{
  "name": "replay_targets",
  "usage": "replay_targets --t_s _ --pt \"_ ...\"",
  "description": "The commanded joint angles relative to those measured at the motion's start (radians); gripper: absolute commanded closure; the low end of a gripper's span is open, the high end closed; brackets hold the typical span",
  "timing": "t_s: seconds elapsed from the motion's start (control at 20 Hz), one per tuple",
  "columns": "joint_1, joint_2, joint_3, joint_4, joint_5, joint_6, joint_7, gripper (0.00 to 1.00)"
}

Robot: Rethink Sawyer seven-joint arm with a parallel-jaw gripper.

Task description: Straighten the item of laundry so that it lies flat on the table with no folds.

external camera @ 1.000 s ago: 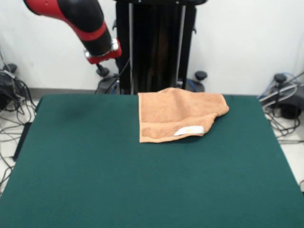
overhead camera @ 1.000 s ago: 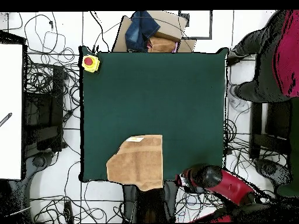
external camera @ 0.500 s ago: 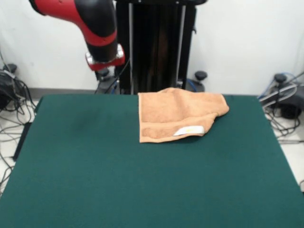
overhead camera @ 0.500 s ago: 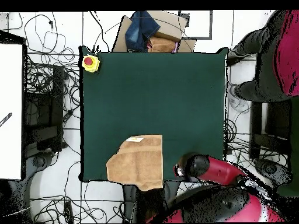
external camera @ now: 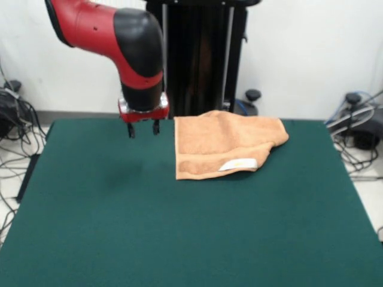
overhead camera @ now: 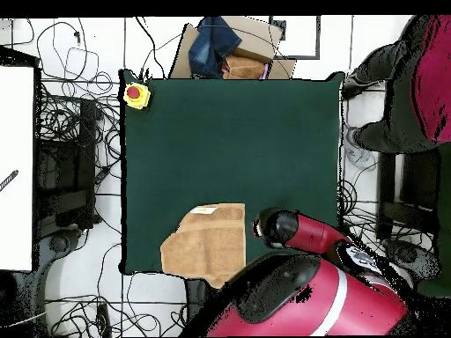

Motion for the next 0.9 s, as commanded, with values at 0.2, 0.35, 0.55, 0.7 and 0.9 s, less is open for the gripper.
replay_targets --t_s 0.2,0.35,0.55,0.7,0.9 --pt "0.003 -0.023 0.148 0.012 0.194 -0.105 0.325 0.0" --pt "0.012 -0.07 0.154 0.066 0.231 -0.094 0.337 0.0" --pt "0.012 -0.109 0.182 0.124 0.285 -0.094 0.348 0.0" --pt "0.035 -0.102 0.188 0.131 0.325 -0.104 0.369 0.0" --pt "0.082 -0.082 0.176 0.122 0.368 -0.112 0.393 0.0"
